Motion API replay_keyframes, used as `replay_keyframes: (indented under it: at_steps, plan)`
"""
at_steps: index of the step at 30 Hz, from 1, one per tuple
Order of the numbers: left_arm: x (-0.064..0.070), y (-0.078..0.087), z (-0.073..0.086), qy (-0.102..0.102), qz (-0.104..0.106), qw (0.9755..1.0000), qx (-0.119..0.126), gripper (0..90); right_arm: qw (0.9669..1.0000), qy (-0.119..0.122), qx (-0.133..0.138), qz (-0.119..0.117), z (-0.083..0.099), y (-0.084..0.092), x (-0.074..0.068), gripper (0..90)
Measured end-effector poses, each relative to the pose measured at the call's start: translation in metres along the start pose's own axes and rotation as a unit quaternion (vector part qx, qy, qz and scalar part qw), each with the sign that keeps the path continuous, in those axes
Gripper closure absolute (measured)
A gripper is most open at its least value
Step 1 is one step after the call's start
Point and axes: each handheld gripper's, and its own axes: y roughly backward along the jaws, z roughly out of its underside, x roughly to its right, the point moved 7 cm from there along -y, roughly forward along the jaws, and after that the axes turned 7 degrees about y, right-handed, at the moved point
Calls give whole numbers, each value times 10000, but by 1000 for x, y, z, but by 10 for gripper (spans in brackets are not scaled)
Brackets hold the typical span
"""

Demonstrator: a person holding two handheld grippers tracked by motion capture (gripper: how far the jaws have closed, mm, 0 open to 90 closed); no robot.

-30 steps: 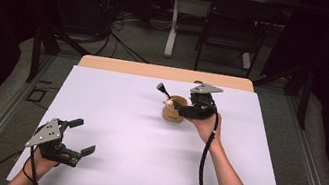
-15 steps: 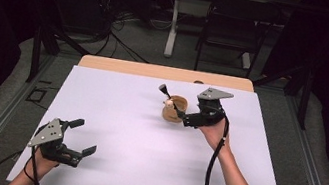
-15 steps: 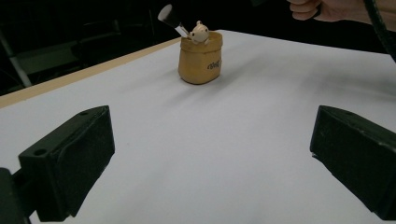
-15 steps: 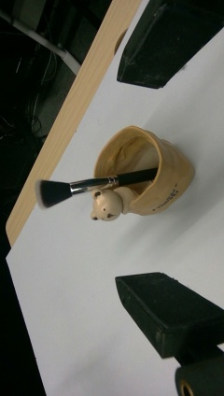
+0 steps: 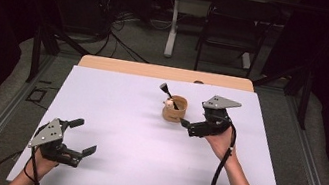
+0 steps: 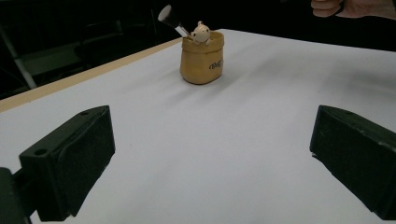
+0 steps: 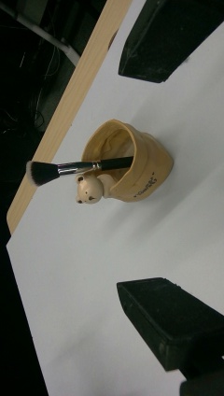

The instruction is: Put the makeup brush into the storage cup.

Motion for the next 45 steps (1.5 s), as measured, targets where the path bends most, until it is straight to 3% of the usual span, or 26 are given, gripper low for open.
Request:
replay_keyframes:
  at_steps: [26,28,33,45]
  plan:
    - [2,-1,0,15,116,9999,15,3,9985,248,465,-165,26,50,-29,0]
    - [2,0,0,10,209,9998,-23,3,9981,292,488,-220,29,54,-32,0]
    - [2,-1,0,33,115,9999,34,3,9975,296,599,-245,38,62,-35,0]
    - [1,-1,1,56,109,9999,-4,3,9983,214,520,-119,65,76,-37,0]
